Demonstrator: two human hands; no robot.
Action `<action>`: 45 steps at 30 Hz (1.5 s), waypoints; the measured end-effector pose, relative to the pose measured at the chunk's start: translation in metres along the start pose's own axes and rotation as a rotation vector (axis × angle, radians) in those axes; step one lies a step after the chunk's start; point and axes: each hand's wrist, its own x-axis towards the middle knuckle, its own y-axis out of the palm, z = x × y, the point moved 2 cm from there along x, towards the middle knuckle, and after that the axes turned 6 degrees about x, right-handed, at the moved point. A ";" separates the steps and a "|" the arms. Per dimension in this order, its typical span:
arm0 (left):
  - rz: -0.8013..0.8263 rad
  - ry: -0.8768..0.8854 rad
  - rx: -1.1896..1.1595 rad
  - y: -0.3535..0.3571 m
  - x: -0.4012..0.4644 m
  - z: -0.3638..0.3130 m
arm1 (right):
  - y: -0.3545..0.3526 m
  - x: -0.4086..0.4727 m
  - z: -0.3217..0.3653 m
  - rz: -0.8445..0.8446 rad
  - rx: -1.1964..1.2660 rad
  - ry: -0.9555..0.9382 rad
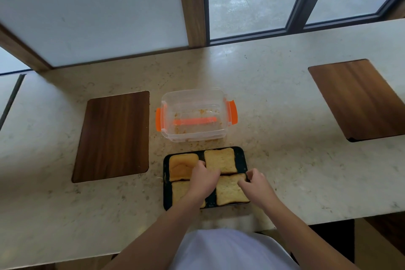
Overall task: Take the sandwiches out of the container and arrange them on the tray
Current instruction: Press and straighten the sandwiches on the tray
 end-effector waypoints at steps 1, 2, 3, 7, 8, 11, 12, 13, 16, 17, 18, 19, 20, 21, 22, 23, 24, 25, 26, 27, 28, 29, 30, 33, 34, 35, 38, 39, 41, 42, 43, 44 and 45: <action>0.014 -0.013 0.004 0.002 -0.003 0.005 | 0.001 -0.001 -0.002 0.001 0.001 0.010; 0.037 -0.023 0.015 0.004 -0.005 0.009 | 0.003 -0.002 -0.004 0.006 0.004 0.020; 0.062 -0.031 0.025 0.005 -0.009 0.012 | 0.004 -0.002 -0.005 0.015 0.005 0.029; 0.129 -0.054 0.003 0.011 -0.017 0.018 | 0.009 -0.004 -0.005 0.043 0.013 0.032; 0.137 -0.062 -0.004 0.012 -0.017 0.018 | 0.009 -0.004 -0.004 0.044 0.020 0.034; 0.143 -0.063 0.013 0.013 -0.017 0.017 | 0.013 -0.004 0.001 0.056 0.025 0.028; 0.147 -0.063 0.021 0.012 -0.017 0.017 | 0.015 -0.004 0.003 0.065 0.022 0.023; 0.148 -0.061 0.022 0.011 -0.017 0.016 | 0.017 -0.004 0.005 0.078 0.017 0.018; 0.133 -0.053 0.008 0.004 -0.016 0.017 | 0.025 -0.005 0.008 0.113 -0.003 0.005; 0.129 -0.059 0.003 0.001 -0.015 0.017 | 0.026 -0.005 0.009 0.117 -0.010 -0.001; 0.128 -0.067 -0.001 -0.001 -0.014 0.018 | 0.026 -0.005 0.010 0.118 -0.012 -0.005; 0.132 -0.076 -0.005 -0.003 -0.013 0.018 | 0.027 -0.004 0.011 0.120 -0.010 -0.006; 0.139 -0.083 -0.008 -0.004 -0.012 0.018 | 0.026 -0.003 0.012 0.123 -0.006 -0.002; 0.147 -0.087 -0.008 -0.004 -0.011 0.018 | 0.025 -0.002 0.013 0.128 -0.006 0.006; 0.154 -0.091 -0.007 -0.004 -0.011 0.017 | 0.023 0.000 0.013 0.135 -0.009 0.018; 0.157 -0.096 -0.006 -0.004 -0.011 0.017 | 0.021 0.002 0.014 0.143 -0.014 0.027; 0.156 -0.102 -0.004 -0.004 -0.011 0.016 | 0.019 0.004 0.015 0.146 -0.016 0.034; 0.151 -0.105 0.003 -0.004 -0.010 0.015 | 0.016 0.006 0.016 0.143 -0.019 0.039; 0.144 -0.106 0.012 -0.004 -0.009 0.013 | 0.014 0.007 0.018 0.132 -0.023 0.039; 0.137 -0.106 0.021 -0.004 -0.008 0.012 | 0.012 0.009 0.021 0.117 -0.023 0.035; 0.132 -0.105 0.027 -0.003 -0.006 0.010 | 0.011 0.012 0.023 0.102 -0.018 0.029; 0.127 -0.104 0.029 -0.003 -0.004 0.007 | 0.010 0.014 0.025 0.090 -0.012 0.024; 0.122 -0.101 0.029 -0.003 -0.002 0.005 | 0.010 0.016 0.027 0.082 -0.006 0.021; 0.098 -0.096 0.011 -0.005 -0.001 0.002 | 0.013 0.019 0.029 0.076 0.020 0.019; 0.094 -0.098 0.002 -0.005 -0.001 0.002 | 0.015 0.020 0.030 0.079 0.031 0.023; 0.095 -0.103 -0.010 -0.006 -0.001 0.002 | 0.017 0.020 0.030 0.085 0.039 0.029; 0.108 -0.112 -0.056 -0.007 0.002 -0.001 | 0.021 0.021 0.036 0.097 0.066 0.033; 0.115 -0.116 -0.070 -0.008 0.003 -0.003 | 0.020 0.022 0.038 0.096 0.062 0.031; 0.132 -0.124 -0.080 -0.007 0.004 -0.007 | 0.019 0.022 0.041 0.094 0.057 0.031; 0.139 -0.127 -0.078 -0.007 0.004 -0.009 | 0.019 0.021 0.041 0.097 0.059 0.032; 0.142 -0.130 -0.072 -0.007 0.003 -0.009 | 0.020 0.021 0.041 0.097 0.063 0.032; 0.144 -0.130 -0.065 -0.007 0.003 -0.010 | 0.020 0.020 0.041 0.097 0.066 0.031; 0.145 -0.127 -0.062 -0.007 0.002 -0.010 | 0.020 0.020 0.041 0.095 0.071 0.028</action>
